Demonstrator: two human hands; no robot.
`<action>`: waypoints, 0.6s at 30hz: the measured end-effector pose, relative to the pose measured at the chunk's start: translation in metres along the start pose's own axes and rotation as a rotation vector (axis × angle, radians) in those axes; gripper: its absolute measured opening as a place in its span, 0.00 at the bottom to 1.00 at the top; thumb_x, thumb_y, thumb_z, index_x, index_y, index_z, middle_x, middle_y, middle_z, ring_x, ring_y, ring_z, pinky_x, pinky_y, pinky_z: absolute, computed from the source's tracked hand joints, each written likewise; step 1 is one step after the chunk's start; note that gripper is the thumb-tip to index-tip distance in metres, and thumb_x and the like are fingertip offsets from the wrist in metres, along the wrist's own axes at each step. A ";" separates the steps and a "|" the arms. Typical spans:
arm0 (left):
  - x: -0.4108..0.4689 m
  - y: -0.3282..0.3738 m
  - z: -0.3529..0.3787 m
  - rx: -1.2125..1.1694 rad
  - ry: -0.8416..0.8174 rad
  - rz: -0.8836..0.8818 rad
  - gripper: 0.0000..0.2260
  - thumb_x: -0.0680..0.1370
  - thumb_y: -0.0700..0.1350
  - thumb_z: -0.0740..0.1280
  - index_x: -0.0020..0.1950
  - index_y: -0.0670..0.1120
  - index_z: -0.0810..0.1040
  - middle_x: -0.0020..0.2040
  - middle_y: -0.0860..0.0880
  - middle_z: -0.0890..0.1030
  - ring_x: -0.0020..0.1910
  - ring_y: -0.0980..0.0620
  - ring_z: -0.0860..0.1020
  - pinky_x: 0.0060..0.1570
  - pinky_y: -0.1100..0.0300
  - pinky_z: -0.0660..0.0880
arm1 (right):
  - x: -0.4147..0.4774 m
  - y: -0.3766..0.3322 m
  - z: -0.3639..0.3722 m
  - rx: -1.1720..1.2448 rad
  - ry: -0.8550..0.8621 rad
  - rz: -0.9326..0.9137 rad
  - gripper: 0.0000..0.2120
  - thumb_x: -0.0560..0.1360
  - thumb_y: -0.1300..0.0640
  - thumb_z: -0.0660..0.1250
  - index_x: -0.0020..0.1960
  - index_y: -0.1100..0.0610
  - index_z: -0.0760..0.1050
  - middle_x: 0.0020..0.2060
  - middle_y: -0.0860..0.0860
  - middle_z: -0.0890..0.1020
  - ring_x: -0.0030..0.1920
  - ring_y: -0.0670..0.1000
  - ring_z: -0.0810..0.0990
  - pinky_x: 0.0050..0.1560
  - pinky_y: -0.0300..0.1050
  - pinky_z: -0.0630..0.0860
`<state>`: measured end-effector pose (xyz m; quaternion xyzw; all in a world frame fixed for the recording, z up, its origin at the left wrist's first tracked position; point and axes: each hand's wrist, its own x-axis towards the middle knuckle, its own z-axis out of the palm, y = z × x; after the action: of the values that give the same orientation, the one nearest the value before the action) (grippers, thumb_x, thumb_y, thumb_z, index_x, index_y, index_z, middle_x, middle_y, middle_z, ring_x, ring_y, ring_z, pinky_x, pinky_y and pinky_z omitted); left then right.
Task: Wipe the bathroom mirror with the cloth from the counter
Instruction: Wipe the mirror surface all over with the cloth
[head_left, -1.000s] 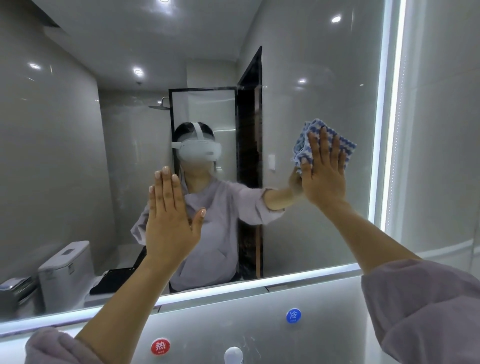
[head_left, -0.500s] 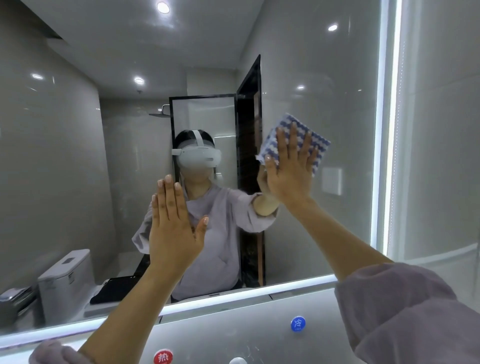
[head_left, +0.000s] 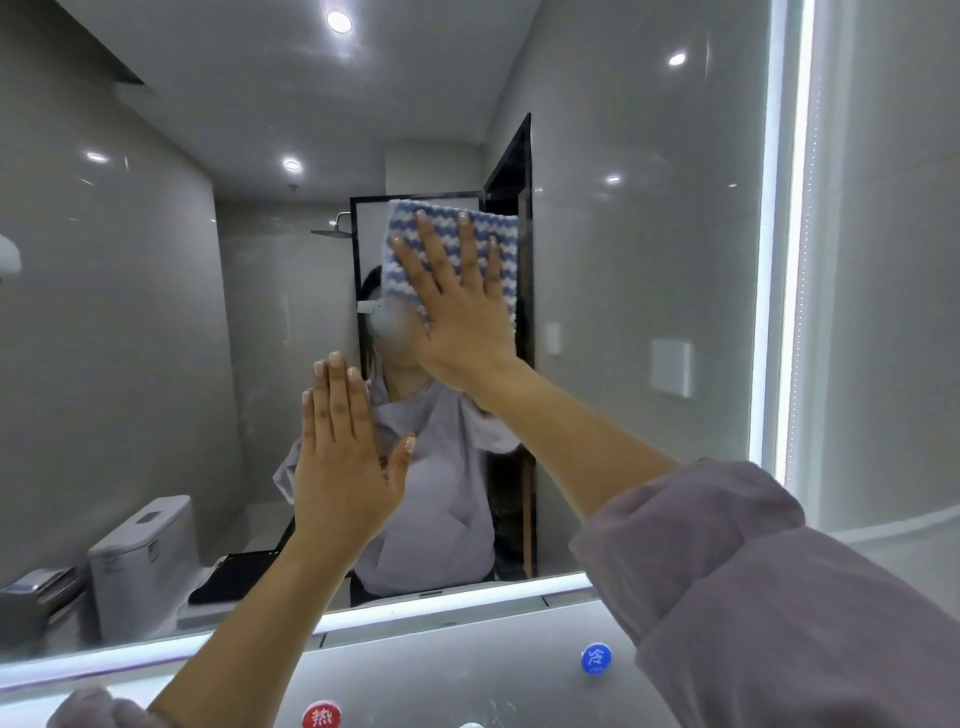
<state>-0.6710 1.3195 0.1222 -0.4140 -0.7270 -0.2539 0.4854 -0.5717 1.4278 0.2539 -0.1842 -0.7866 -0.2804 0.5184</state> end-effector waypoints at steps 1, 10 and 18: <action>0.000 0.000 0.000 0.005 0.004 0.002 0.40 0.79 0.65 0.41 0.78 0.34 0.44 0.79 0.37 0.43 0.79 0.41 0.43 0.77 0.52 0.39 | 0.001 -0.003 0.000 0.002 -0.014 -0.021 0.29 0.81 0.42 0.47 0.79 0.51 0.45 0.78 0.52 0.47 0.77 0.60 0.40 0.74 0.58 0.34; 0.001 -0.002 0.003 0.017 0.006 0.012 0.40 0.79 0.63 0.49 0.78 0.34 0.44 0.79 0.37 0.43 0.79 0.41 0.42 0.77 0.49 0.42 | 0.004 0.028 -0.004 -0.047 0.009 -0.167 0.27 0.81 0.43 0.45 0.78 0.49 0.51 0.78 0.51 0.52 0.77 0.60 0.46 0.76 0.59 0.41; 0.000 -0.001 -0.003 0.031 -0.014 0.014 0.40 0.79 0.62 0.49 0.77 0.34 0.43 0.79 0.36 0.43 0.79 0.40 0.42 0.77 0.49 0.42 | -0.003 0.087 -0.012 -0.052 0.008 -0.006 0.28 0.81 0.42 0.45 0.78 0.50 0.49 0.78 0.52 0.52 0.77 0.60 0.47 0.75 0.56 0.38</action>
<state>-0.6700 1.3166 0.1233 -0.4134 -0.7313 -0.2362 0.4883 -0.5113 1.4880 0.2767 -0.1943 -0.7775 -0.3030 0.5157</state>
